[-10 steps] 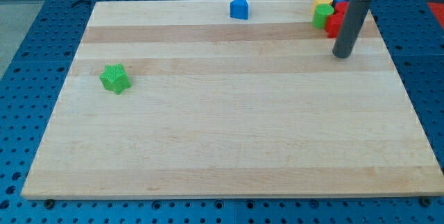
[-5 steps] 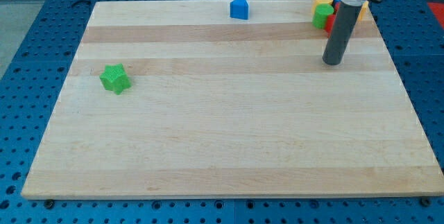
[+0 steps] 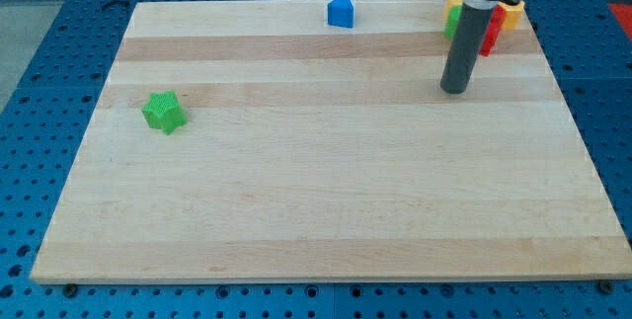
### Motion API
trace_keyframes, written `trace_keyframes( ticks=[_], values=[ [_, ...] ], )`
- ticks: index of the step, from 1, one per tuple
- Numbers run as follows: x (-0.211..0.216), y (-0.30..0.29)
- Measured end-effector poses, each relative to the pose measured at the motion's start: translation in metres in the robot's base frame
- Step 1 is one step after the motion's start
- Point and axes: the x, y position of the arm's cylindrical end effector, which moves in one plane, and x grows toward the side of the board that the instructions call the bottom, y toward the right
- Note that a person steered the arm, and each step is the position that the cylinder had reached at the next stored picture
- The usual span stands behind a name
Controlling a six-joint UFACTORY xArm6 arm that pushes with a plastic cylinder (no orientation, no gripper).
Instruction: Move your arm to the green star
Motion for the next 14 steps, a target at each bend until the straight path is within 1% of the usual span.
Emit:
trace_keyframes(
  ticks=[2, 6, 8, 12, 14],
  values=[
    [0.001, -0.034],
    [0.013, -0.131],
    [0.013, -0.159],
    [0.013, -0.189],
    [0.013, -0.192]
  ],
)
